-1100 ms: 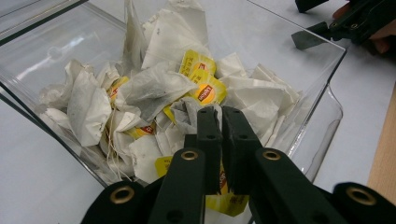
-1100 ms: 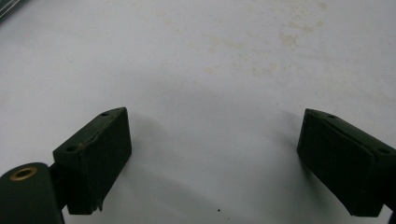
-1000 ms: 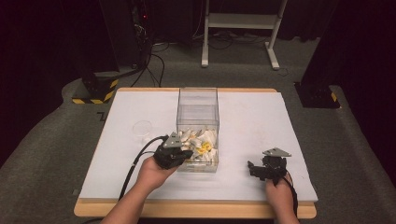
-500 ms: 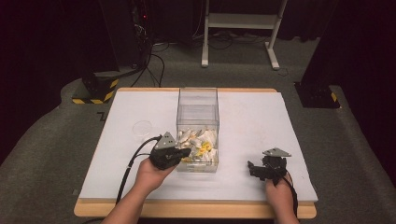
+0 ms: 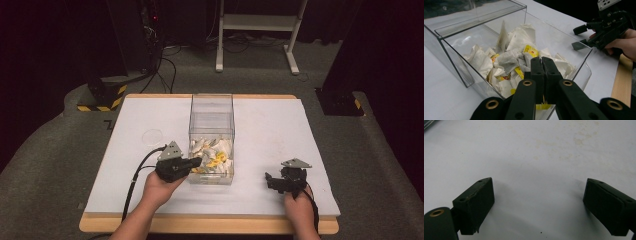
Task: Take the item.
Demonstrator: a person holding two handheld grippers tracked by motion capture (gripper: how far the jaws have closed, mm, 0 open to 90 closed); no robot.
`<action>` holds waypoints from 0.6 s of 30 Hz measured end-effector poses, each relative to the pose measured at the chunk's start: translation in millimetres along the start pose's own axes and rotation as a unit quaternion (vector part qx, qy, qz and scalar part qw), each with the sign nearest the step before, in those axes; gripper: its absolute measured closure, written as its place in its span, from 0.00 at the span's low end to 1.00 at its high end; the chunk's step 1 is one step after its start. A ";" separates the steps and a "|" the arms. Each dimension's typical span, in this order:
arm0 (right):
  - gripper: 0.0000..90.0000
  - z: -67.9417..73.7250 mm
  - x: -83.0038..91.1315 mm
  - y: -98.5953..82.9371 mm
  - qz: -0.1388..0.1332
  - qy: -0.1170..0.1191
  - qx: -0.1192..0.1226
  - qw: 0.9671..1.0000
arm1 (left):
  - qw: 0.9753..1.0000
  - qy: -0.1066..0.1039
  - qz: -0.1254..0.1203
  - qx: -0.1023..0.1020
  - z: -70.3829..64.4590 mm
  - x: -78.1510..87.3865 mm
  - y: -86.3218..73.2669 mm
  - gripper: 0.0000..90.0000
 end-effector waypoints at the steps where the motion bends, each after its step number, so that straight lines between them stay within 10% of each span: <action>1: 0.11 0.0 0.0 0.0 0.000 0.000 0.000 1.000 | 1.000 0.000 -0.002 0.003 0.1 0.5 0.2 0.98; 18: 0.11 0.0 0.0 0.0 0.000 0.000 0.000 1.000 | 0.999 -0.006 -0.034 0.018 2.2 6.4 7.9 0.98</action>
Point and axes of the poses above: each handheld gripper's, and its own axes: x roughly backward along the jaws, y roughly out of its top, z roughly to its left, the point moved 10 cm from there along -x, roughly forward along the jaws, and after that the axes turned 5 degrees about y, right-handed, at the moved point
